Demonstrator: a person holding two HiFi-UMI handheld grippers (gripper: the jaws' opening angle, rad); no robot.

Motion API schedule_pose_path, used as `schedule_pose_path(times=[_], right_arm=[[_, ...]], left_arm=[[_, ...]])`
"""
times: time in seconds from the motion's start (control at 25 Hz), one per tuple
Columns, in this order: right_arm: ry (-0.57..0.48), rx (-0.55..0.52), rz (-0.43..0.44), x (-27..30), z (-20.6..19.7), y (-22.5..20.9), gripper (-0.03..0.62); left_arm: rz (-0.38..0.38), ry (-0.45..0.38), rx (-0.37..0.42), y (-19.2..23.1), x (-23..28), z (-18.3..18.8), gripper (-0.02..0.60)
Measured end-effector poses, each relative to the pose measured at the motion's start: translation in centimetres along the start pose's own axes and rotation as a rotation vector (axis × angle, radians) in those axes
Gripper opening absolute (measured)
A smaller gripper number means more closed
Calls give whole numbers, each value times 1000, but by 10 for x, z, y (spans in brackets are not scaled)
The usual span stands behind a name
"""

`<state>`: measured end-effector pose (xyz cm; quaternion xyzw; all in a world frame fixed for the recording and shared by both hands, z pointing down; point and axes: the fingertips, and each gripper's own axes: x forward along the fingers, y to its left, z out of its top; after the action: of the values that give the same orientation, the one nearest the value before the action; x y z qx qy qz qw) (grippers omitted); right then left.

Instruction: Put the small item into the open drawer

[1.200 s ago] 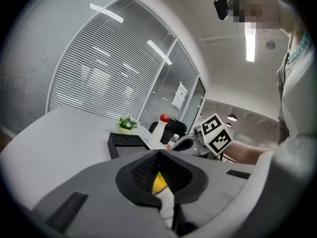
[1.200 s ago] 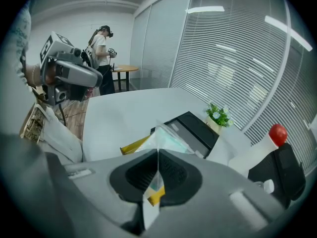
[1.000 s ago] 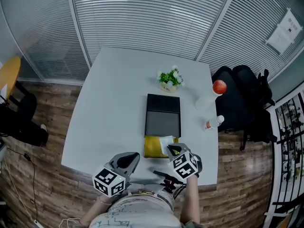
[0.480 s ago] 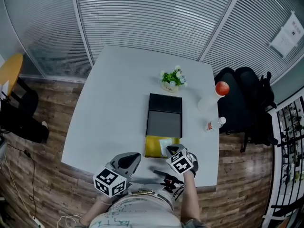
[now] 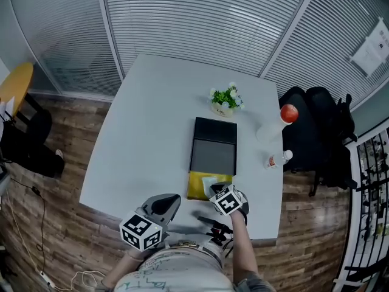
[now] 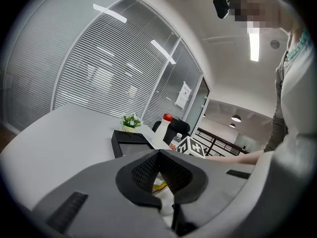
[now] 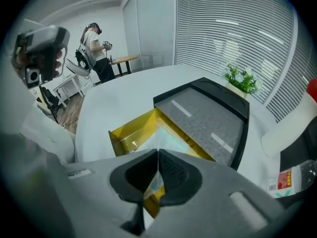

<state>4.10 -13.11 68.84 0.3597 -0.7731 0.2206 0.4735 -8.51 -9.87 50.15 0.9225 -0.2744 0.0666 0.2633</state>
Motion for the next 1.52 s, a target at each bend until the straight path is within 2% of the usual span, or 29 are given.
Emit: schedule_pose_path(times=[0.56,0.92,1.2,1.52], right_arm=[[63,17,27,51,-12,-5,9],[93,-4,51,56,-9,-1,12],[122,-49,-2,57,-7,5,8],[141,2,43,57,-7,2,6]], left_arm=[[45,-14,-31,12,-8,-3,-3],[51,-7,-37,15,-7,-6,-3],[29,8,-43,12,2,-11,-3],[2,21,-37,6,11,-13,-3]])
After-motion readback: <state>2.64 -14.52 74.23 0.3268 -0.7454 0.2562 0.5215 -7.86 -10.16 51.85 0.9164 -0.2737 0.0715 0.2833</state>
